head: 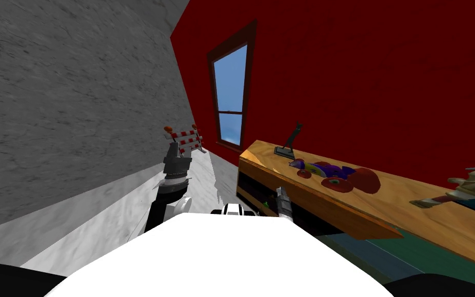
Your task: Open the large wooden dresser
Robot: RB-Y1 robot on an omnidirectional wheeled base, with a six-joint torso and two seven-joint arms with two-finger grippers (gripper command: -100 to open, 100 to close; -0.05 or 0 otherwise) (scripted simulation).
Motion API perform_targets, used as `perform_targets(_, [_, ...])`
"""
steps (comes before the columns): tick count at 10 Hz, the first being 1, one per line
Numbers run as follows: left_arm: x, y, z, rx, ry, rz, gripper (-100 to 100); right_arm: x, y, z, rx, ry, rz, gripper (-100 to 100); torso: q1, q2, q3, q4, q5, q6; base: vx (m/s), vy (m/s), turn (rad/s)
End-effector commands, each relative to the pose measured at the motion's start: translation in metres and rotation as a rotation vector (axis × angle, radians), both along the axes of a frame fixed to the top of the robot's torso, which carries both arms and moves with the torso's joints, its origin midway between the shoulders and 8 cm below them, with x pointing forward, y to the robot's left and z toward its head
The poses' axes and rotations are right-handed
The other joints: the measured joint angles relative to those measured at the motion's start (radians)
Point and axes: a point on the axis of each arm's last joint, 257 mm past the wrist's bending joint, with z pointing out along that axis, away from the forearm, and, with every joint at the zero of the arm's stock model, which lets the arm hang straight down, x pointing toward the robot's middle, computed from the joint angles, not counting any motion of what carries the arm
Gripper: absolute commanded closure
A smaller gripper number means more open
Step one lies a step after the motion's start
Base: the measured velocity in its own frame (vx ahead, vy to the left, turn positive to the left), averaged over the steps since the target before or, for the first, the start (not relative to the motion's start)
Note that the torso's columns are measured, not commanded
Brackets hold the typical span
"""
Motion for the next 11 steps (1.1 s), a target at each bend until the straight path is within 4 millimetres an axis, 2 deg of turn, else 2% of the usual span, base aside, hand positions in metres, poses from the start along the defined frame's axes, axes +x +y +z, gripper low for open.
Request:
perform_targets(1, [0.000, 0.000, 0.000, 0.000, 0.000, 0.000, 0, 0.000, -0.003, 0.012, -0.003, -0.019, -0.003, 100, 0.003, 0.001, 0.001, 0.001, 0.001, 0.000, -0.187, 0.127, 0.043])
perform_targets(3, [0.000, 0.000, 0.000, 0.000, 0.000, 0.000, 0, -0.001, -0.005, 0.018, -0.004, -0.027, -0.006, 100, 0.003, -0.001, -0.002, 0.003, 0.004, -0.001, -0.145, 0.084, 0.033])
perform_targets(4, [0.000, 0.000, 0.000, 0.000, 0.000, 0.000, 0, -0.004, -0.002, 0.006, 0.004, 0.005, -0.003, 100, 0.000, -0.004, -0.004, 0.003, 0.005, 0.001, -0.050, 0.020, 0.014])
perform_targets(8, [0.000, 0.000, 0.000, 0.000, 0.000, 0.000, 0, -0.007, 0.001, 0.015, -0.003, -0.016, 0.005, 100, 0.002, -0.002, -0.002, 0.001, 0.003, 0.000, -0.129, 0.103, -0.027])
perform_targets(9, [0.000, 0.000, 0.000, 0.000, 0.000, 0.000, 0, -0.010, 0.000, 0.003, 0.005, 0.013, 0.006, 100, 0.002, -0.001, -0.002, 0.003, 0.004, 0.000, -0.066, 0.046, -0.007])
perform_targets(11, [0.000, 0.000, 0.000, 0.000, 0.000, 0.000, 0, -0.012, 0.003, 0.008, 0.002, 0.001, 0.012, 100, 0.001, -0.004, -0.003, 0.000, 0.002, 0.000, -0.150, 0.101, -0.029])
